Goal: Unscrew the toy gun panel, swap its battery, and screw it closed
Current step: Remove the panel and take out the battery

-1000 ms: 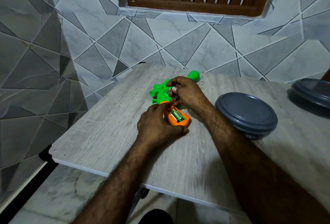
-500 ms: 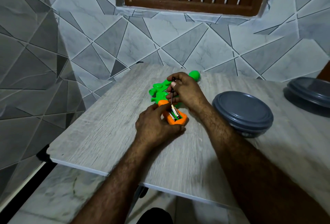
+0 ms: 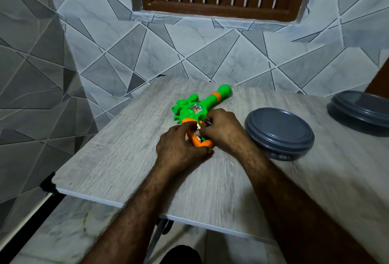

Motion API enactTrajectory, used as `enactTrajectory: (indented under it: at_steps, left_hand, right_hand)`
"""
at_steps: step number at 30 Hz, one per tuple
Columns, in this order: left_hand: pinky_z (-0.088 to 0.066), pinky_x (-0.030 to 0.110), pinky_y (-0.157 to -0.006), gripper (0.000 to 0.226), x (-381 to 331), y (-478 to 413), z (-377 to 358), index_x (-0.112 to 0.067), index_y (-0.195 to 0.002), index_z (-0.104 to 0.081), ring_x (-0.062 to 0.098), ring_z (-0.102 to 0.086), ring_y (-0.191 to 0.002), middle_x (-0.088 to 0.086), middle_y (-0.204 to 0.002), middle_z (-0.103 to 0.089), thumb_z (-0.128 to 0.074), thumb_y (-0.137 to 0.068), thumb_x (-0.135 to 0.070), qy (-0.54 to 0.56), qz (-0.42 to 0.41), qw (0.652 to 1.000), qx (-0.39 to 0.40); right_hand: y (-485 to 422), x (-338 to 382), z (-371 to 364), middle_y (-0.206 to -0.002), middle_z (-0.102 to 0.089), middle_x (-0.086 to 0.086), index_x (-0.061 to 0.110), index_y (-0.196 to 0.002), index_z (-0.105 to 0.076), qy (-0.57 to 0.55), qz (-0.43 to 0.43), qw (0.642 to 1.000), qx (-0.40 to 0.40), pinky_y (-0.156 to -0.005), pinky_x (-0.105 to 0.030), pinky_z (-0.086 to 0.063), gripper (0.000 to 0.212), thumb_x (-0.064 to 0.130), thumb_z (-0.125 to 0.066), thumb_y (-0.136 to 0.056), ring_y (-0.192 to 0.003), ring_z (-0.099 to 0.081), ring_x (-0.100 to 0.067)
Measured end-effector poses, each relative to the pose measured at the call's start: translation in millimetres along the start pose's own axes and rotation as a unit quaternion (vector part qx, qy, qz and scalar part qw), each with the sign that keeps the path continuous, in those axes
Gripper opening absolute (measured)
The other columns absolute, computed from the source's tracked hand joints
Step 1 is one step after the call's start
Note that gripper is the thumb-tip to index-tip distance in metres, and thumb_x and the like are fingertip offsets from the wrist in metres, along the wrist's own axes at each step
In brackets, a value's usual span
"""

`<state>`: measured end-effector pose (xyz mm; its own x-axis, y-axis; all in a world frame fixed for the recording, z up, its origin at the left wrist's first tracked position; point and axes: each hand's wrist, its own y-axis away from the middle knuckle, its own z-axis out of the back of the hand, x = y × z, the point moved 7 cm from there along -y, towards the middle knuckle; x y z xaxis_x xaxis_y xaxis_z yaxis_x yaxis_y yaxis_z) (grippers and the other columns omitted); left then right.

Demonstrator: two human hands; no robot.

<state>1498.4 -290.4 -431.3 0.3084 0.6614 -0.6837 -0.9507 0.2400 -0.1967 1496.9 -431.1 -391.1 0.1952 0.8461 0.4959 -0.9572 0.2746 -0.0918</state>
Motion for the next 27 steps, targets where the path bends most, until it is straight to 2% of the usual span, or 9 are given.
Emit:
enactTrajectory:
  at_steps: [4, 8, 10, 12, 15, 18, 21, 25, 27]
  left_hand:
    - [-0.048, 0.042, -0.097, 0.095, 2, -1, 0, -0.045, -0.129, -0.050, 0.015, -0.055, -0.119, -0.010, -0.129, -0.061, -0.066, -0.040, -0.075, 0.008, 0.011, 1.000, 0.006]
    - [-0.046, 0.041, -0.100, 0.109, 1, 0, 1, -0.039, -0.136, -0.046, 0.016, -0.054, -0.123, -0.008, -0.135, -0.058, -0.065, -0.036, -0.077, 0.017, 0.018, 1.000, 0.013]
    - [-0.044, 0.041, -0.103, 0.111, 0, 0, 3, -0.035, -0.140, -0.045, 0.017, -0.052, -0.126, -0.006, -0.138, -0.056, -0.069, -0.038, -0.073, 0.027, 0.018, 0.999, 0.017]
    - [-0.043, 0.041, -0.105, 0.110, 2, 0, 3, -0.034, -0.141, -0.044, 0.017, -0.050, -0.128, -0.005, -0.140, -0.054, -0.072, -0.041, -0.068, 0.038, 0.023, 0.999, 0.023]
    - [-0.042, 0.042, -0.107, 0.110, 5, 0, 2, -0.035, -0.142, -0.043, 0.017, -0.048, -0.130, -0.005, -0.143, -0.052, -0.076, -0.041, -0.064, 0.064, 0.032, 0.997, 0.035]
    - [-0.044, 0.040, -0.105, 0.110, 7, 1, 3, -0.036, -0.142, -0.043, 0.015, -0.051, -0.127, -0.006, -0.140, -0.055, -0.079, -0.041, -0.061, 0.083, 0.037, 0.995, 0.034]
    - [-0.046, 0.039, -0.104, 0.108, 8, 2, 3, -0.038, -0.141, -0.044, 0.014, -0.055, -0.123, -0.009, -0.137, -0.058, -0.080, -0.042, -0.061, 0.091, 0.041, 0.995, 0.030]
    - [-0.046, 0.039, -0.104, 0.110, 9, 4, 3, -0.037, -0.140, -0.045, 0.013, -0.056, -0.122, -0.009, -0.135, -0.059, -0.077, -0.038, -0.061, 0.099, 0.042, 0.994, 0.032]
    - [-0.046, 0.039, -0.103, 0.109, 8, 4, 4, -0.036, -0.140, -0.046, 0.013, -0.056, -0.121, -0.008, -0.134, -0.060, -0.077, -0.038, -0.061, 0.100, 0.039, 0.994, 0.030]
  right_hand:
    - [1, 5, 1, -0.104, -0.065, -0.013, 0.013, -0.102, -0.065, 0.016, -0.017, 0.999, -0.035, -0.064, -0.028, -0.038, 0.040, 0.040, -0.071, -0.074, -0.094, -0.062, -0.030]
    - [4, 4, 21, -0.090, -0.070, -0.007, 0.018, -0.077, -0.064, -0.083, -0.026, 0.994, -0.063, -0.063, -0.026, -0.037, 0.025, 0.041, -0.073, -0.072, -0.089, -0.066, -0.026]
    - [5, -1, 37, -0.092, -0.071, -0.007, 0.020, -0.073, -0.060, -0.081, -0.042, 0.992, -0.081, -0.064, -0.025, -0.037, 0.025, 0.040, -0.074, -0.072, -0.090, -0.065, -0.025]
    - [7, -7, 45, -0.098, -0.069, -0.009, 0.018, -0.084, -0.061, -0.020, -0.071, 0.995, -0.071, -0.065, -0.026, -0.039, 0.025, 0.037, -0.075, -0.073, -0.086, -0.062, -0.024]
    - [10, -14, 36, -0.094, -0.066, -0.009, 0.010, -0.105, -0.061, 0.084, -0.096, 0.992, -0.011, -0.066, -0.026, -0.042, 0.034, 0.024, -0.072, -0.076, -0.079, -0.059, -0.021]
    - [13, -17, 23, -0.114, -0.064, -0.014, 0.008, -0.112, -0.058, 0.139, -0.091, 0.986, 0.016, -0.072, -0.028, -0.045, 0.035, 0.016, -0.066, -0.078, -0.103, -0.062, -0.028]
    - [15, -17, 22, -0.122, -0.060, -0.017, 0.007, -0.118, -0.056, 0.159, -0.088, 0.983, 0.012, -0.079, -0.030, -0.047, 0.039, 0.015, -0.062, -0.081, -0.110, -0.059, -0.031]
    - [19, -15, 28, -0.122, -0.060, -0.017, 0.008, -0.110, -0.055, 0.148, -0.081, 0.985, 0.020, -0.077, -0.031, -0.045, 0.027, 0.017, -0.059, -0.086, -0.110, -0.058, -0.032]
    - [20, -10, 37, -0.116, -0.062, -0.018, 0.008, -0.102, -0.056, 0.086, -0.065, 0.994, 0.006, -0.072, -0.031, -0.041, 0.020, 0.025, -0.054, -0.092, -0.107, -0.058, -0.034]
